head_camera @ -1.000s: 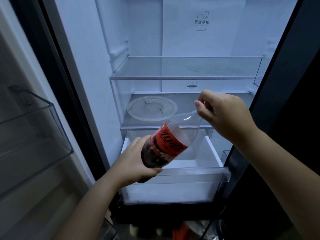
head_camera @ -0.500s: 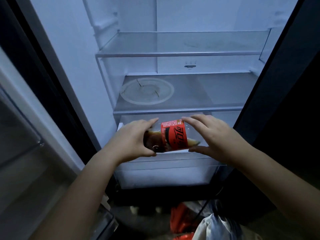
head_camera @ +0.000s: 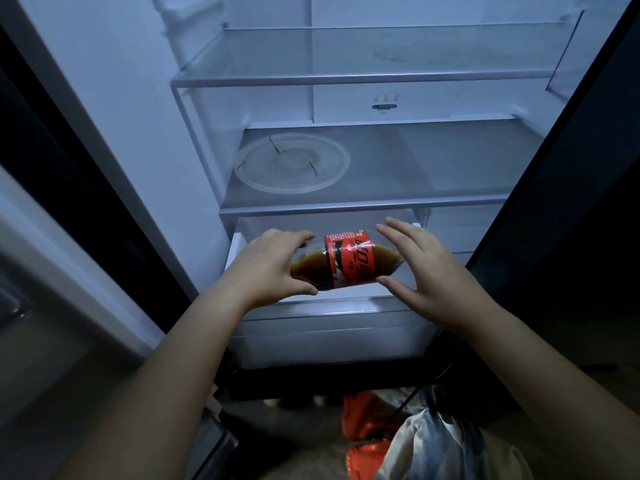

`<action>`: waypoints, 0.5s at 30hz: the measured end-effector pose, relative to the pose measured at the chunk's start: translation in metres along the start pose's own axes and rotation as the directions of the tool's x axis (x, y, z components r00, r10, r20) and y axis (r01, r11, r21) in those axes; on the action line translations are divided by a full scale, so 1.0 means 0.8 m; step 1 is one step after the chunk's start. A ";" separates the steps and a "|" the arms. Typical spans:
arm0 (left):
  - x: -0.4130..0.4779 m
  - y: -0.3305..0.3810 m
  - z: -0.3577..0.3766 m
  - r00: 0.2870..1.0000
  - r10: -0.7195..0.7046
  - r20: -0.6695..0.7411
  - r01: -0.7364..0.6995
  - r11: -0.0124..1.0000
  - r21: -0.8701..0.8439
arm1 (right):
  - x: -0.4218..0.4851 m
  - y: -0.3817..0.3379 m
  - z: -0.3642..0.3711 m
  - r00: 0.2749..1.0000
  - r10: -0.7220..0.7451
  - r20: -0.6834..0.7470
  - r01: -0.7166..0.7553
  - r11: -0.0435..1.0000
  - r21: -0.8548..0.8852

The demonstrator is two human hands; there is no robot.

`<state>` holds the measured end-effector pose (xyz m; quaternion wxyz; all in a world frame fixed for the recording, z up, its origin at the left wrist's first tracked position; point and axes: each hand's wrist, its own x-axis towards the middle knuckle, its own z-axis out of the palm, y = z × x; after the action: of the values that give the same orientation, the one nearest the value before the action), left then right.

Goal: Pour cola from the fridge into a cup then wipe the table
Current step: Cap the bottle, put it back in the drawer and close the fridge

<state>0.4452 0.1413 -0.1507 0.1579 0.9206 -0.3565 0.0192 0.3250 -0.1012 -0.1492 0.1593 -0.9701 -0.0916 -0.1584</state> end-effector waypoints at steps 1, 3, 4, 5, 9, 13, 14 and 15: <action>0.002 -0.002 0.001 1.000 0.002 0.003 -0.002 1.000 0.013 | -0.005 -0.003 0.001 0.999 -0.005 -0.049 0.005 1.000 0.004; 0.009 -0.004 0.005 1.000 -0.001 0.026 0.001 1.000 0.011 | -0.017 -0.003 0.005 0.996 -0.009 -0.087 0.010 1.000 0.012; 0.013 -0.005 0.008 0.999 -0.013 0.046 0.013 1.000 -0.005 | -0.022 -0.001 0.007 0.997 -0.001 -0.080 0.003 1.000 0.024; 0.017 -0.006 0.011 0.997 -0.031 0.070 0.033 0.999 -0.024 | -0.026 0.001 0.010 0.998 0.018 -0.061 -0.016 0.999 0.044; 0.040 -0.007 0.025 0.982 -0.103 0.157 0.114 0.991 -0.064 | -0.037 0.005 0.023 0.994 0.106 -0.022 -0.103 0.988 0.119; 0.065 -0.008 0.044 0.968 -0.128 0.217 0.142 0.989 -0.050 | -0.039 0.004 0.029 0.995 0.079 -0.068 -0.070 0.990 0.126; 0.070 -0.009 0.048 0.960 -0.137 0.244 0.153 0.987 -0.047 | -0.039 0.005 0.029 0.994 0.075 -0.075 -0.064 0.989 0.135; 0.075 -0.012 0.052 0.952 -0.142 0.271 0.157 0.987 -0.034 | -0.039 0.005 0.030 0.994 0.074 -0.079 -0.063 0.988 0.139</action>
<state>0.4929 0.0964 -0.1836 0.1346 0.9345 -0.3041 -0.1273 0.3032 -0.1011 -0.1823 0.2345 -0.9520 -0.0620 -0.1867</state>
